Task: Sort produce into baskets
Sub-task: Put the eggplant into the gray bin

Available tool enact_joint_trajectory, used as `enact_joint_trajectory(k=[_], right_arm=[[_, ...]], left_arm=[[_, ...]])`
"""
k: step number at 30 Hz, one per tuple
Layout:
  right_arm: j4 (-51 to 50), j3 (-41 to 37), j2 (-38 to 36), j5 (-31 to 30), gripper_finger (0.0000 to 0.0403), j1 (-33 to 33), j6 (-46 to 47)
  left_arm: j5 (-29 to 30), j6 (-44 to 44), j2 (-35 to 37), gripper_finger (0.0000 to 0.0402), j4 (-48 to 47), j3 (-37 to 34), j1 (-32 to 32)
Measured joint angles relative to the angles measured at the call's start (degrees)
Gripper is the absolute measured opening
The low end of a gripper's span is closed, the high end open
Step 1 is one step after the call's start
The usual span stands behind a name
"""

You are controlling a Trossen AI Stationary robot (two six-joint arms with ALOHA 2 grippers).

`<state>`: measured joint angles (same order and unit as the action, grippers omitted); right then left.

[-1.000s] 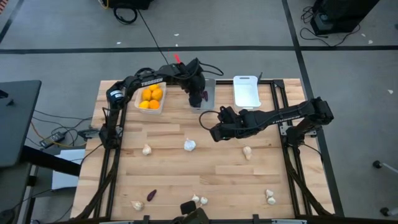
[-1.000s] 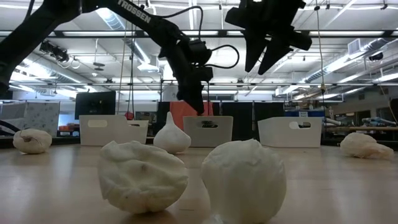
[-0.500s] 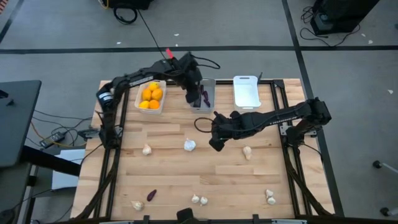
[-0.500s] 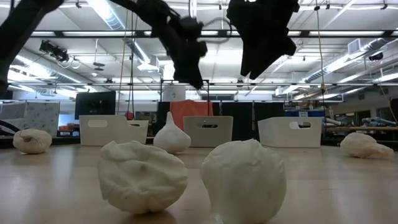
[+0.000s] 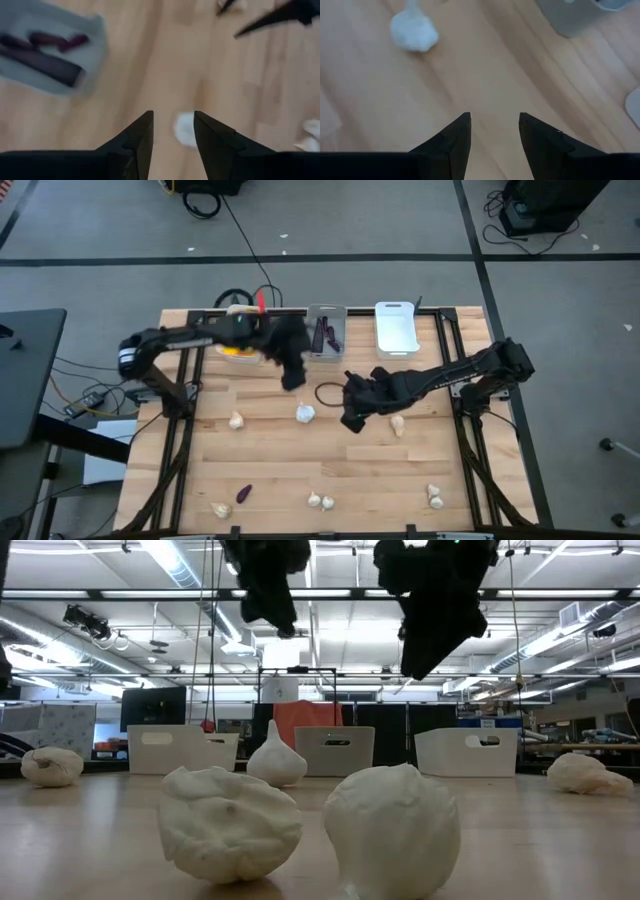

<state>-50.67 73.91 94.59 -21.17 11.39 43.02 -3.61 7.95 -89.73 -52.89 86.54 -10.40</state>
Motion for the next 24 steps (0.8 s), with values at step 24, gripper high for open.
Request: enact_joint_trajectory(k=[24], right_arm=[[19.88,-11.59,-0.07,2.93,0.0177,8.09,0.56]], left_arm=[[10.61,75.05,4.99,0.0145,8.64,-24.26,52.11]])
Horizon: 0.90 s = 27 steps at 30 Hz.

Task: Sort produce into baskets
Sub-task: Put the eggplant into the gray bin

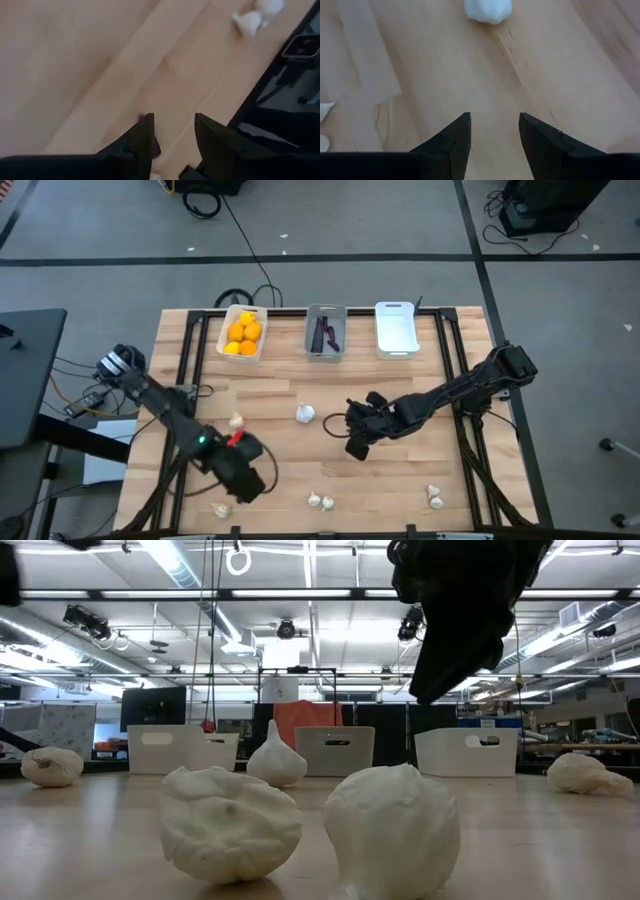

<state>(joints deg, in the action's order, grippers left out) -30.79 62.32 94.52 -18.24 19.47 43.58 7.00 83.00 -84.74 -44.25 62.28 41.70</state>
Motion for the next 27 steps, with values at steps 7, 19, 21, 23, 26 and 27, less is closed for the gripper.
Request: enact_joint_trajectory(k=[7,19,21,23,26,27], right_arm=[[1.90,-0.04,0.00,0.35,0.0177,0.54,0.08],[2.03,-0.04,0.00,1.42,0.0177,0.60,-0.03],[2.01,-0.04,0.00,1.44,0.0177,0.60,-0.05],[2.06,-0.01,0.00,1.50,0.0177,0.60,-0.25],[2.06,-0.01,0.00,2.19,0.0176,0.60,-0.46],[2.06,-0.01,0.00,2.77,0.0176,0.60,-0.48]], left_arm=[[-0.22,8.56,-4.16,0.0161,7.39,-4.48,5.25],[-8.03,9.18,-15.30,0.0179,9.18,-4.54,6.79],[-8.59,9.12,-16.12,0.0177,9.38,-4.39,6.79],[-8.84,8.96,-16.56,0.0163,9.31,-4.29,6.70],[-8.80,8.94,-16.41,0.0114,8.94,-4.44,5.93],[-8.71,8.92,-15.94,0.0092,8.71,-4.46,5.70]])
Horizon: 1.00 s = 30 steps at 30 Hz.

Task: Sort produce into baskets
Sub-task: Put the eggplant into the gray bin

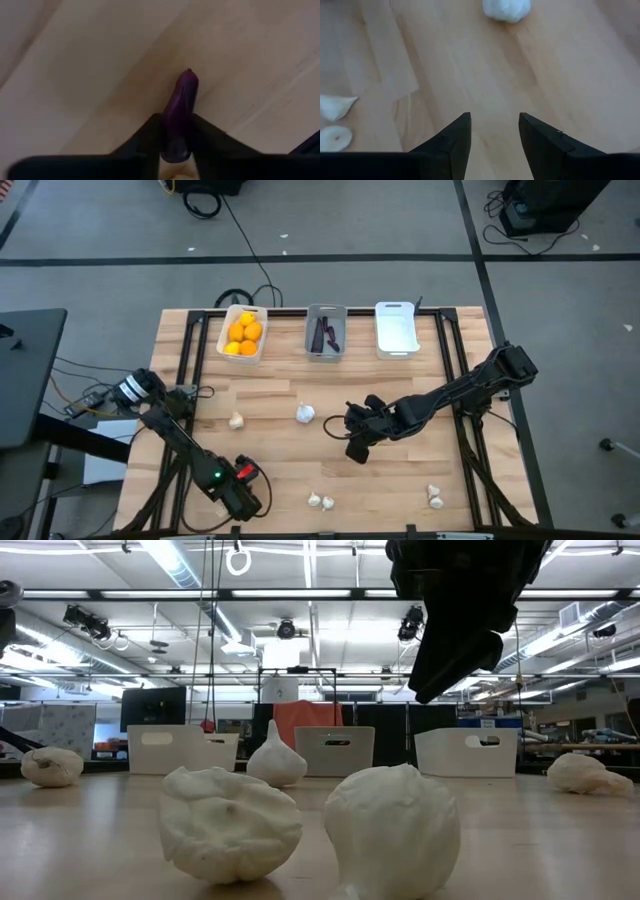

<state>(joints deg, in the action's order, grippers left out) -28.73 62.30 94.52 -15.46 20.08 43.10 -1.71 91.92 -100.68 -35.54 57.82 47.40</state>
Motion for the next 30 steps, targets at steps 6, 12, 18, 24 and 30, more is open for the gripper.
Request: enact_joint_trajectory(k=[6,12,18,24,30], right_arm=[[-0.30,0.00,-0.67,3.61,0.0170,0.79,2.55],[-3.04,0.04,-3.15,1.55,0.0169,1.73,5.09],[-6.73,0.07,-4.90,-1.24,0.0169,-0.05,6.07],[-12.49,0.07,-4.94,-1.42,0.0169,-3.87,9.44],[-12.03,0.07,-4.96,0.36,0.0169,-8.91,9.92]], left_arm=[[5.03,-2.51,4.66,0.0026,-2.14,-0.28,-4.79],[5.70,-16.69,11.24,0.0054,-2.19,-0.19,-16.54],[5.48,-36.30,14.75,0.0052,0.40,-0.13,-32.89],[0.15,-55.00,14.81,0.0057,3.43,2.74,-48.49],[-1.44,-69.28,13.68,0.0061,4.65,7.85,-61.72]])
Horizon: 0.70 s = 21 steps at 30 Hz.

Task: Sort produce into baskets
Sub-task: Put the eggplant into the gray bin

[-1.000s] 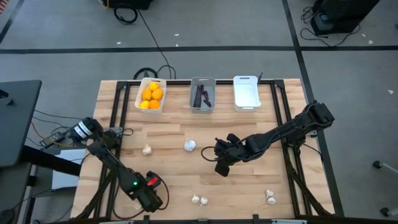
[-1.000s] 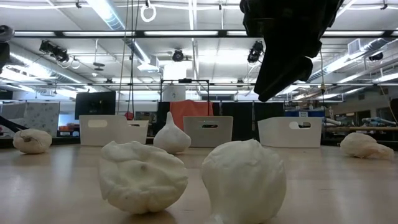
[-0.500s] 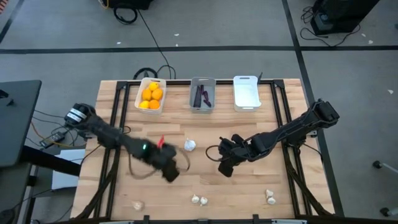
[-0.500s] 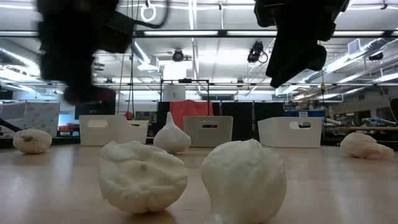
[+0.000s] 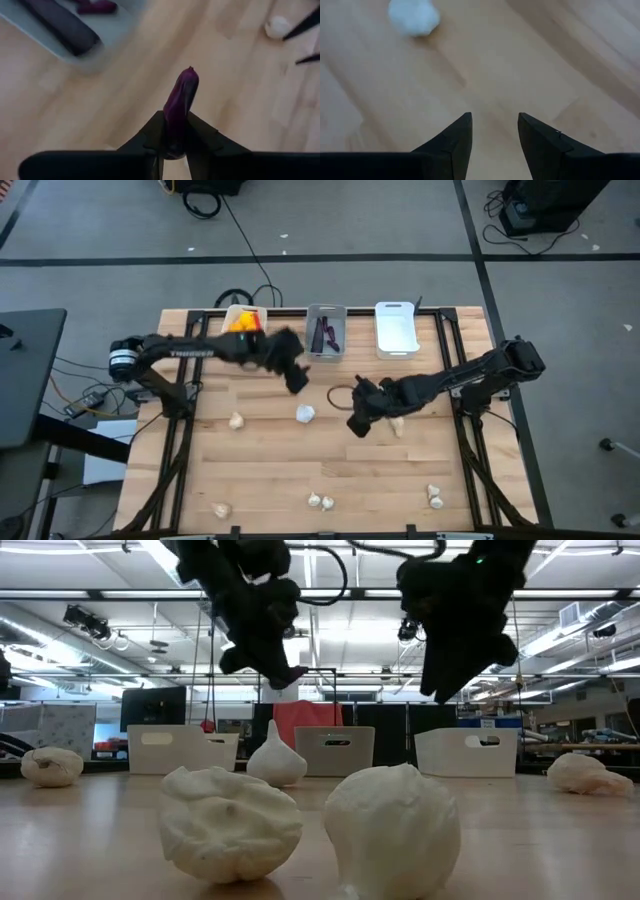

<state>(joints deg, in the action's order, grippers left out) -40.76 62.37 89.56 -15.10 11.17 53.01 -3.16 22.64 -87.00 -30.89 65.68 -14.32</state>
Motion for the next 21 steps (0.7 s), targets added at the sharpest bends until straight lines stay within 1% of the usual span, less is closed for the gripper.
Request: enact_joint_trajectory(k=[3,5,8,11,16,18,21], right_arm=[[0.79,0.00,0.00,0.37,0.0169,-2.75,0.94],[1.89,0.00,0.00,1.20,0.0169,-4.47,1.49],[3.10,0.00,0.00,1.50,0.0169,-6.40,2.66],[3.10,0.00,0.00,1.59,0.0169,-7.68,4.11],[2.88,0.00,0.00,0.88,0.0169,-8.03,7.02],[2.57,0.00,0.00,0.91,0.0169,-8.03,7.93],[1.49,0.00,0.00,2.73,0.0169,-7.71,8.35]], left_arm=[[-3.83,-4.57,-3.72,0.0075,0.35,3.39,-5.40],[-5.84,-8.06,-7.13,0.0094,-0.02,5.95,-8.22],[-6.62,-12.02,-12.46,0.0126,-0.16,10.49,-11.19],[-7.00,-14.75,-17.19,0.0147,-1.08,15.60,-13.54],[-9.04,-18.96,-21.82,0.0152,-3.16,23.57,-16.03],[-9.49,-21.15,-22.23,0.0152,-5.89,25.77,-16.29],[-9.73,-24.98,-21.52,0.0152,-10.27,27.46,-16.42]])
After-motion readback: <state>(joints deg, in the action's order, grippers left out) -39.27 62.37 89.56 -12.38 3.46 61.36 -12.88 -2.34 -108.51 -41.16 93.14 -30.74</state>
